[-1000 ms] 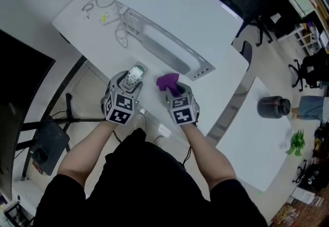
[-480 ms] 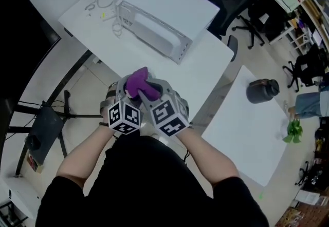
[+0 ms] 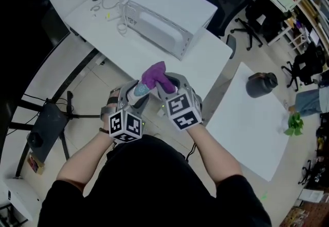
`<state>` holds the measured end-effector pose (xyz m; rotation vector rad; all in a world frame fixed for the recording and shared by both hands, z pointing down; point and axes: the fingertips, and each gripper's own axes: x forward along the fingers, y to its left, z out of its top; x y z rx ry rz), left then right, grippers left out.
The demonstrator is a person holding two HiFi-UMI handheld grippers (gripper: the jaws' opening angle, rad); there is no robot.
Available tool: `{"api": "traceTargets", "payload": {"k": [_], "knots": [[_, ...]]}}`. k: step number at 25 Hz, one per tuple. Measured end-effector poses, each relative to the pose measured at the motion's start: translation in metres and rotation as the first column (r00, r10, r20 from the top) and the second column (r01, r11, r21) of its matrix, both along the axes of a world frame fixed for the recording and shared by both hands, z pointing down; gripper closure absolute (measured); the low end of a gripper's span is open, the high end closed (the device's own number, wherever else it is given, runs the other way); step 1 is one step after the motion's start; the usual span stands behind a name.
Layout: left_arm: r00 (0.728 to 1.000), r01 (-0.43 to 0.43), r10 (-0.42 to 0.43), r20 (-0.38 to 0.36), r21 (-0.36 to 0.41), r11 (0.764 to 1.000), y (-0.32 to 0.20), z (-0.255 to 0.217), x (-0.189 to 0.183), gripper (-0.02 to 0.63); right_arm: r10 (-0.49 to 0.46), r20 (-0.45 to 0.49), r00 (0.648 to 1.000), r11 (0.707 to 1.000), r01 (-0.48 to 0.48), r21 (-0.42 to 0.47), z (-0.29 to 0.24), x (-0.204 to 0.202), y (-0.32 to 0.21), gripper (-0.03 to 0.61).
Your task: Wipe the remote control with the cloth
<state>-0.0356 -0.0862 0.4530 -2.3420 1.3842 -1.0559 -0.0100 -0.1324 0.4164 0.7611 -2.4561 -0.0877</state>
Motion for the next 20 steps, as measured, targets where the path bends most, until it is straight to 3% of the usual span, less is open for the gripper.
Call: {"api": "traceTargets", "payload": {"k": [3,7,13,15,17,18,19,20], "knots": [[1.000,0.001,-0.001,-0.015,-0.007,1.000,0.002,-0.002,-0.017,0.356,-0.059,0.061,0.996,0.998,0.059,0.011,-0.024,-0.024,0.031,0.463],[0.999,-0.035,0.035,0.006,0.027,0.999,0.007,-0.015,-0.035,0.356,-0.177,0.016,0.984,0.984,0.177,-0.002,-0.013,-0.078,0.081,0.463],[0.995,-0.100,0.099,0.016,0.060,0.993,0.027,-0.024,-0.056,0.357,-0.066,-0.039,0.997,0.998,0.067,0.013,-0.002,-0.083,0.059,0.463],[0.994,-0.103,0.105,-0.033,0.045,0.994,0.032,-0.024,-0.060,0.357,-0.009,-0.022,1.000,1.000,0.009,0.020,-0.008,-0.074,0.042,0.463],[0.977,-0.096,0.090,-0.193,-0.020,0.995,0.032,-0.021,-0.069,0.357,0.052,0.053,0.997,0.998,-0.054,0.026,-0.027,-0.065,0.028,0.465],[0.940,-0.086,0.056,-0.338,-0.074,0.994,0.029,-0.023,-0.076,0.357,0.088,0.122,0.989,0.996,-0.091,0.020,-0.038,-0.058,0.022,0.463],[0.856,-0.074,-0.009,-0.517,-0.140,0.987,0.024,-0.026,-0.085,0.357,0.128,0.207,0.970,0.991,-0.130,-0.002,-0.047,-0.051,0.017,0.463],[0.712,-0.073,-0.095,-0.696,-0.208,0.975,0.018,-0.033,-0.096,0.356,0.170,0.299,0.939,0.985,-0.165,-0.041,-0.053,-0.042,0.013,0.463]]}}
